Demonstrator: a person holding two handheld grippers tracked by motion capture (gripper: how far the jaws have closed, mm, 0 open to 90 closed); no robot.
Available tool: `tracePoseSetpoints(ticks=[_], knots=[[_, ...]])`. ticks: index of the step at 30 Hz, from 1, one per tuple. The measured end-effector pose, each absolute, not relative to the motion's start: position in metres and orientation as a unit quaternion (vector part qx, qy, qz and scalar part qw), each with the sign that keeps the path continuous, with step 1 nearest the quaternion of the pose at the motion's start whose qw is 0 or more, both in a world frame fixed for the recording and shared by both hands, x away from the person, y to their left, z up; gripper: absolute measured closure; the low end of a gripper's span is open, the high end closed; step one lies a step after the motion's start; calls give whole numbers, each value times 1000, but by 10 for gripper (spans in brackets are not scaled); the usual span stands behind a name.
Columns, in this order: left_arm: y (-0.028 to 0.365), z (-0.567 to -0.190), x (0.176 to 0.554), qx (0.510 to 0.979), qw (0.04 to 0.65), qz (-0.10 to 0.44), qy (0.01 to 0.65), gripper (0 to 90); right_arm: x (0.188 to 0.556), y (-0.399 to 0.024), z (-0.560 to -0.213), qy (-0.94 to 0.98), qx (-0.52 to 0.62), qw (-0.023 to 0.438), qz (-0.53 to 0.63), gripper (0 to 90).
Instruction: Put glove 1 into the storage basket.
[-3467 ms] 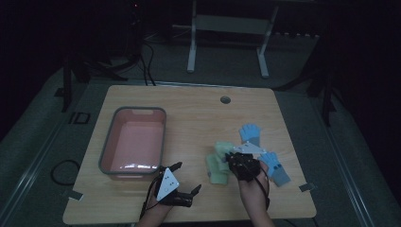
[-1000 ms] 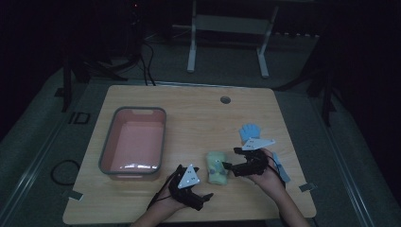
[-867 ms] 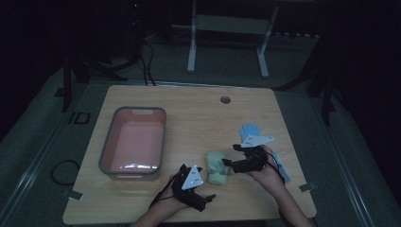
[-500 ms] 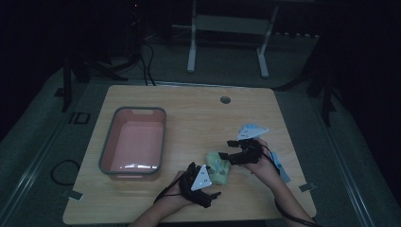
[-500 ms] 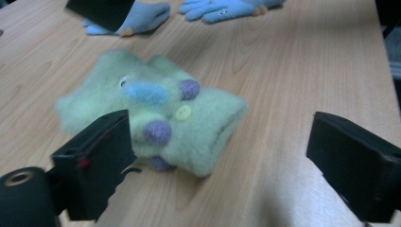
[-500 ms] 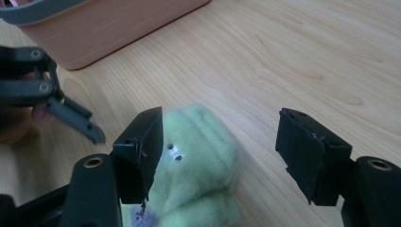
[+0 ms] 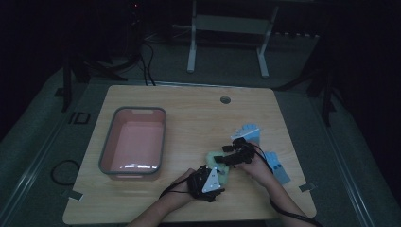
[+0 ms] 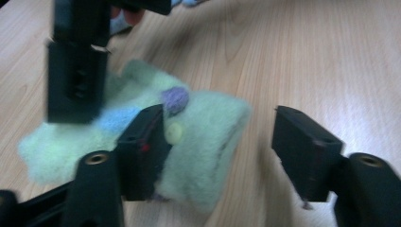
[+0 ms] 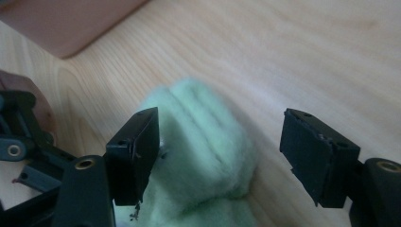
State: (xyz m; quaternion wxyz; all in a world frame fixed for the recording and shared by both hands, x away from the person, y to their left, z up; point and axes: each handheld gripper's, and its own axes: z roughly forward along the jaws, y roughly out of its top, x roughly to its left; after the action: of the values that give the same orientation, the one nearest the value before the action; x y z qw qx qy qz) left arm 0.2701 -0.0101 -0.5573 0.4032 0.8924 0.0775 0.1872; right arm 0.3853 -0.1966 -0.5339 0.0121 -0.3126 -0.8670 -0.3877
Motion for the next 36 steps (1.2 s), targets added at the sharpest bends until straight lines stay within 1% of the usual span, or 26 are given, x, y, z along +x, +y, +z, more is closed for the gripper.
tracePoseSetpoints(ticks=[3, 5, 6, 7, 8, 9, 11, 14, 15, 16, 19, 21, 27, 31, 36], knots=[[-9, -560, 273, 896, 394, 190, 70, 423, 387, -195, -543, -873, -311, 29, -374, 306], [-10, -561, 273, 899, 388, 191, 62, 428, 389, -194, -546, -874, -314, 44, -368, 327], [-11, -561, 273, 901, 385, 193, 59, 428, 389, -193, -547, -876, -311, 54, -365, 379], [-11, -562, 272, 902, 380, 198, 53, 427, 390, -193, -548, -876, -308, 64, -366, 403], [-12, -562, 272, 903, 377, 200, 49, 425, 390, -192, -548, -876, -307, 63, -366, 439], [-12, -562, 272, 904, 376, 200, 48, 426, 389, -192, -549, -876, -305, 71, -366, 491], [-12, -562, 272, 903, 376, 202, 48, 431, 390, -192, -550, -874, -308, 81, -367, 535], [-13, -563, 272, 901, 371, 218, 51, 510, 390, -193, -550, -871, -312, 94, -368, 569], [-13, -563, 273, 902, 364, 228, 52, 565, 390, -193, -550, -870, -313, 95, -368, 581], [-13, -563, 274, 902, 364, 226, 53, 606, 390, -193, -550, -869, -316, 97, -368, 593], [-12, -558, 280, 904, 372, 194, 80, 679, 389, -192, -549, -868, -317, 93, -372, 630], [-11, -554, 284, 907, 371, 181, 86, 714, 388, -193, -548, -864, -320, 92, -377, 658], [-7, -540, 287, 910, 366, 172, 88, 745, 387, -193, -538, -861, -323, 89, -383, 692], [-3, -527, 286, 909, 362, 187, 84, 746, 388, -191, -524, -855, -320, 92, -397, 697], [4, -508, 287, 908, 357, 202, 83, 746, 390, -182, -505, -857, -312, 74, -404, 697]])
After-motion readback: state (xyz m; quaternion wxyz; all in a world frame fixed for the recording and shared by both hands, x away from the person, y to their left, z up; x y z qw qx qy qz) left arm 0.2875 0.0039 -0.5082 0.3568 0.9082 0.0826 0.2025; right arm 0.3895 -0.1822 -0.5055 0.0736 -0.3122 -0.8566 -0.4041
